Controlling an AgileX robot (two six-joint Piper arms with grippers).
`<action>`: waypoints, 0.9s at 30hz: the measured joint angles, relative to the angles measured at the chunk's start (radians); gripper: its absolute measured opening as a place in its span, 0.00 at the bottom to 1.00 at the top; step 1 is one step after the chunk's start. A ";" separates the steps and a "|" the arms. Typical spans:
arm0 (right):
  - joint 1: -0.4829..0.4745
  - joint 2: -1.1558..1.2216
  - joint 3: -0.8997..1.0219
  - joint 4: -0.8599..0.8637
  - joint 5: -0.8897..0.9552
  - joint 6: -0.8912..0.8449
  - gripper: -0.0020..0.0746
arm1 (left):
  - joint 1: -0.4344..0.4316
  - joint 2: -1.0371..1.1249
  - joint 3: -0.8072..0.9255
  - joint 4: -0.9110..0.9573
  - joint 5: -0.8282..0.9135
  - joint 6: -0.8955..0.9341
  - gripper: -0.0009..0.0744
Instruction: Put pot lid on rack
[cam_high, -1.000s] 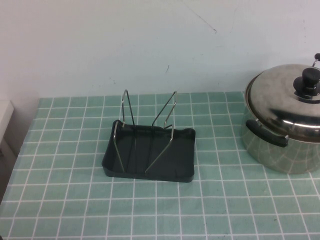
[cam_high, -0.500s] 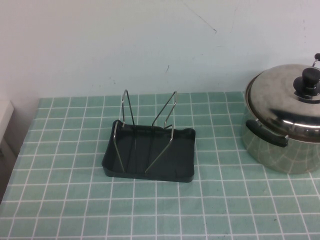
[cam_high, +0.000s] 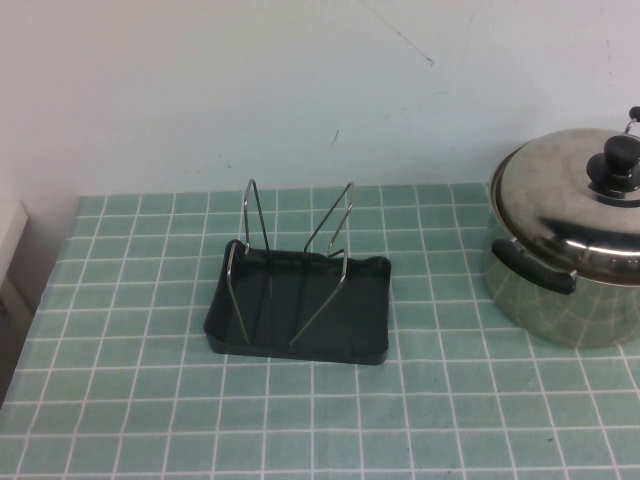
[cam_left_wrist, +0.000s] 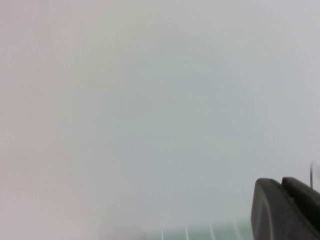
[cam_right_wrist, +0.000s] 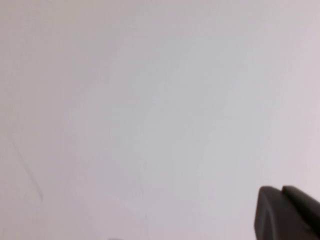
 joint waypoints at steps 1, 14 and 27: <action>0.000 0.000 0.000 0.003 -0.073 0.000 0.02 | 0.000 0.000 0.000 0.002 -0.063 0.000 0.01; 0.000 0.000 -0.044 0.265 -0.087 -0.091 0.02 | 0.000 0.000 -0.014 -0.010 -0.392 -0.039 0.01; 0.000 0.292 -0.414 0.262 0.281 -0.249 0.02 | 0.000 0.198 -0.325 0.037 -0.148 -0.293 0.01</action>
